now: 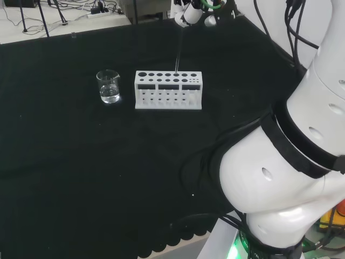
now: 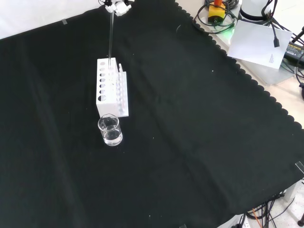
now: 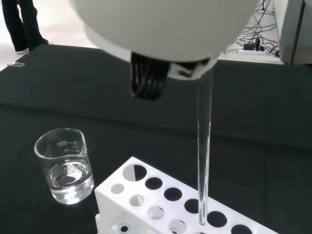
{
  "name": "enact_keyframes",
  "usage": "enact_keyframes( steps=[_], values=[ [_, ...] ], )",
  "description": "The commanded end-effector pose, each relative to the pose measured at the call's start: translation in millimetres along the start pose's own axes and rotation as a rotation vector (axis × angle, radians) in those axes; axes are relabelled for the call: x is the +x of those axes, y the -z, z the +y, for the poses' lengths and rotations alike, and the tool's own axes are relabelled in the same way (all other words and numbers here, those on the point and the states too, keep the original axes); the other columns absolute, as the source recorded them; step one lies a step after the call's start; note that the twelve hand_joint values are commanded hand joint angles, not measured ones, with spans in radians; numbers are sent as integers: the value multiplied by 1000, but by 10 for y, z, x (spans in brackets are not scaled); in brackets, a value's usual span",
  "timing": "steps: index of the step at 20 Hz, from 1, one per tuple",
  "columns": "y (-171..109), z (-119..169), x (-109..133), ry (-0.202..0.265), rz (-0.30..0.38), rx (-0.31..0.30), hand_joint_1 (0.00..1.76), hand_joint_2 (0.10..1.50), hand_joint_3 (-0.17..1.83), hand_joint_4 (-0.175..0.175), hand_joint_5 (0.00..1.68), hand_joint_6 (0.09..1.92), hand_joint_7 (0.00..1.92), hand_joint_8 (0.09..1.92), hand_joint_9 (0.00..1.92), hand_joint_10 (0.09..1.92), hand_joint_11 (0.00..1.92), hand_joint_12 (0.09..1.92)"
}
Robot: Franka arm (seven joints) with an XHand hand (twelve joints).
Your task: Put the glass rod back on the white test tube rack.
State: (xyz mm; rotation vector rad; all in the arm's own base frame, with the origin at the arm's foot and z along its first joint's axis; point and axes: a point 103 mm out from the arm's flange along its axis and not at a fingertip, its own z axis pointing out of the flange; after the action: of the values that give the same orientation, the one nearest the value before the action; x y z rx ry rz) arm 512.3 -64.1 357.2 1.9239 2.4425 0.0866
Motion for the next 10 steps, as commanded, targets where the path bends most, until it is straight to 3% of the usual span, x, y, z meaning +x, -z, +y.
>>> enact_keyframes(
  steps=[1, 10],
  values=[
    [-53, -5, 19, 15, 3, 6, 1236, 433, 989, -175, 1391, 624, 1683, 667, 1920, 413, 1791, 738],
    [-226, -27, 25, 2, 15, 38, 1236, 432, 990, -175, 1392, 624, 1685, 662, 1920, 414, 1791, 736]
  ],
)
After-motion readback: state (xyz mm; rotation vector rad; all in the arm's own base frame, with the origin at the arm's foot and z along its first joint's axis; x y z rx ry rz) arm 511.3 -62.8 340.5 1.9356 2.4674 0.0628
